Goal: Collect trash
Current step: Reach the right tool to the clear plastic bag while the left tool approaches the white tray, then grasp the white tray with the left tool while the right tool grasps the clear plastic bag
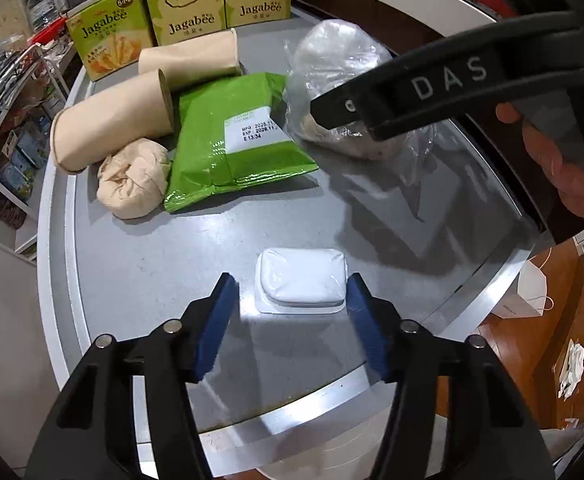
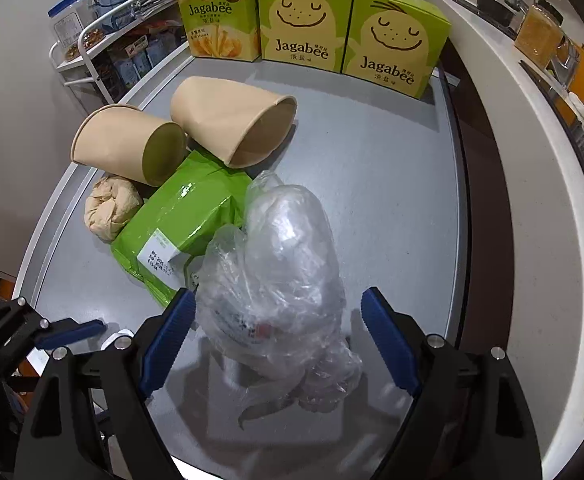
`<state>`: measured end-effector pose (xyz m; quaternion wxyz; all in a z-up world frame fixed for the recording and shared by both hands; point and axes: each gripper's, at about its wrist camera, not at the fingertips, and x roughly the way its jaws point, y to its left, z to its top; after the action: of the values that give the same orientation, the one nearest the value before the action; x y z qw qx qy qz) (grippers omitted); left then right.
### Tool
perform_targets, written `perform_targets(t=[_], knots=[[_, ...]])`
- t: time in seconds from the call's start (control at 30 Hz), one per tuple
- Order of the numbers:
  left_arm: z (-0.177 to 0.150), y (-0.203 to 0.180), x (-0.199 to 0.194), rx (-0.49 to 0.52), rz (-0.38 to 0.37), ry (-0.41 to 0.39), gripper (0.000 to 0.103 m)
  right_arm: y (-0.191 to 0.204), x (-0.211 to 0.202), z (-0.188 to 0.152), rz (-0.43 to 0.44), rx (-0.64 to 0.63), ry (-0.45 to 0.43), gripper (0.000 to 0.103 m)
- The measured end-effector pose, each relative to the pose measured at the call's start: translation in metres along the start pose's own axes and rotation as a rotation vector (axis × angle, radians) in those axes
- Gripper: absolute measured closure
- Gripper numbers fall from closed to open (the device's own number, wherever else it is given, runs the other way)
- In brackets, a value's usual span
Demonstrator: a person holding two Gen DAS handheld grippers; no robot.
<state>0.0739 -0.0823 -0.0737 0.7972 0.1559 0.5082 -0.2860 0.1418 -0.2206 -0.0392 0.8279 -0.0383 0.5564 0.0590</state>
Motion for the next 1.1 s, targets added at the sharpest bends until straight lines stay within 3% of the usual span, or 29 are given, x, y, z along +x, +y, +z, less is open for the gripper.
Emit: perform_targets(t=[0.17,0.37,0.43,0.53,0.7,1.1], knots=[[0.004,0.002,0.000,-0.020,-0.013,-0.010,0.056,0.001,0.011,0.003,0.001,-0.004,0.022,0.020],[0.005,0.002,0.000,-0.012,-0.009,-0.008,0.056,0.006,0.018,0.002,0.010,-0.015,0.043,0.020],[0.008,0.005,0.002,-0.019,-0.016,-0.008,0.057,0.010,0.019,0.000,0.011,-0.033,0.050,0.037],[0.007,0.005,0.001,-0.015,-0.007,-0.003,0.057,0.015,0.020,-0.002,-0.015,-0.072,0.054,0.047],[0.003,0.013,-0.004,-0.047,-0.014,-0.001,0.057,0.011,0.015,-0.005,0.006,-0.030,0.048,0.053],[-0.007,0.024,-0.008,-0.071,0.017,0.001,0.057,0.010,0.010,-0.018,0.048,0.034,0.048,0.055]])
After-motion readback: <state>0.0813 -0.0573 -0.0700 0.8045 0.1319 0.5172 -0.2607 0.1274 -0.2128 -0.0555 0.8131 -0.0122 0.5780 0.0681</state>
